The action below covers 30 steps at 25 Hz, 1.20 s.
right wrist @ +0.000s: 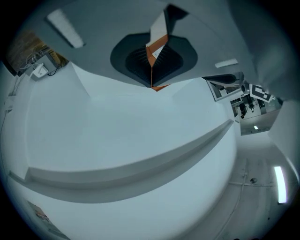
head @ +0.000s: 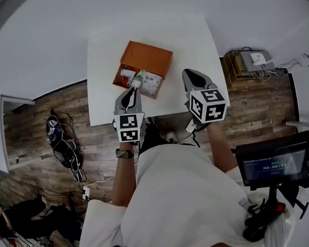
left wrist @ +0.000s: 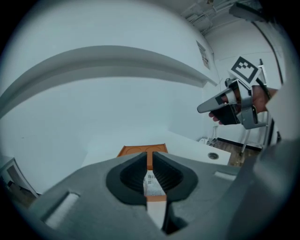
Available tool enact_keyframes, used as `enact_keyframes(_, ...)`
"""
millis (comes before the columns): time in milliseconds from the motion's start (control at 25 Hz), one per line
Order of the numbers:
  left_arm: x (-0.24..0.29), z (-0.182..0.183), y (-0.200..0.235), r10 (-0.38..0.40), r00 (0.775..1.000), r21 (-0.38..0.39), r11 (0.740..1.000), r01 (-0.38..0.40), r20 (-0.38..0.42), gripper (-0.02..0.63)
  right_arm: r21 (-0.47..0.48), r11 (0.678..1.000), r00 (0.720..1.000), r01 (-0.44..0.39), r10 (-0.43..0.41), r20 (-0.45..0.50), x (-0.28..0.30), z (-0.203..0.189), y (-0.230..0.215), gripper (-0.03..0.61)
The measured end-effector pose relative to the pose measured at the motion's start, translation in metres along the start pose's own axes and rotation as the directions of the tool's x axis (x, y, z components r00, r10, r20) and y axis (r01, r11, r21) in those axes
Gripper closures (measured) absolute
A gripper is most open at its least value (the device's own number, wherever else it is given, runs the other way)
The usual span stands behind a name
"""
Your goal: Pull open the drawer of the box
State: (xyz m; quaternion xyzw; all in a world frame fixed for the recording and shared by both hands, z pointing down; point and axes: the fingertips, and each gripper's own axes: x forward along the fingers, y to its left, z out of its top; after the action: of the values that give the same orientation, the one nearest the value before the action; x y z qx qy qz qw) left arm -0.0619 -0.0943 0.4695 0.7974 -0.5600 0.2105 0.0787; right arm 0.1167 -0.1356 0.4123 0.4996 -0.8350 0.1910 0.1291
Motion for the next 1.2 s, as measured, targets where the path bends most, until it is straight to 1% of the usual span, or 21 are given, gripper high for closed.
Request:
enact_keyframes(120, -0.009, 0.011, -0.002, 0.021, 0.999, 0.025, 0.999, -0.022, 0.035, 0.578, -0.066, 0.998, 0.999, -0.009, 0.011, 0.035, -0.010, 0.007, 0.008, 0.575)
enact_keyframes(240, -0.016, 0.028, 0.003, 0.041, 0.997, 0.028, 0.999, -0.044, 0.072, 0.595, -0.125, 0.992, 0.998, -0.021, 0.028, 0.054, -0.014, 0.019, 0.017, 0.575)
enact_keyframes(360, -0.025, 0.046, 0.007, 0.056, 0.992, 0.030, 0.998, -0.059, 0.112, 0.607, -0.150, 0.988, 0.996, -0.028, 0.040, 0.078, -0.019, 0.035, 0.023, 0.575)
enact_keyframes(600, -0.035, 0.082, 0.018, 0.059, 0.981, 0.050, 0.996, -0.069, 0.184, 0.607, -0.183, 0.983, 0.990, -0.011, 0.037, 0.138, -0.026, 0.066, 0.029, 0.575)
enact_keyframes(760, -0.043, 0.119, 0.024, 0.052, 0.963, 0.066, 0.995, -0.072, 0.265, 0.607, -0.186, 0.983, 0.987, -0.002, 0.031, 0.156, -0.032, 0.082, 0.032, 0.575)
enact_keyframes(880, -0.052, 0.147, 0.025, 0.048, 0.946, 0.100, 0.991, -0.084, 0.320, 0.607, -0.179, 0.984, 0.980, 0.003, 0.033, 0.194, -0.041, 0.099, 0.035, 0.577)
enact_keyframes(1000, -0.058, 0.170, 0.027, 0.046, 0.933, 0.126, 0.987, -0.097, 0.357, 0.607, -0.213, 0.977, 0.968, 0.032, 0.023, 0.249, -0.050, 0.122, 0.039, 0.577)
enact_keyframes(1120, -0.066, 0.189, 0.028, 0.039, 0.920, 0.146, 0.984, -0.103, 0.390, 0.607, -0.265, 0.962, 0.960, 0.064, 0.013, 0.279, -0.056, 0.138, 0.047, 0.577)
enact_keyframes(1200, -0.071, 0.201, 0.028, 0.034, 0.909, 0.159, 0.981, -0.109, 0.416, 0.607, -0.276, 0.958, 0.955, 0.071, 0.014, 0.295, -0.059, 0.145, 0.052, 0.577)
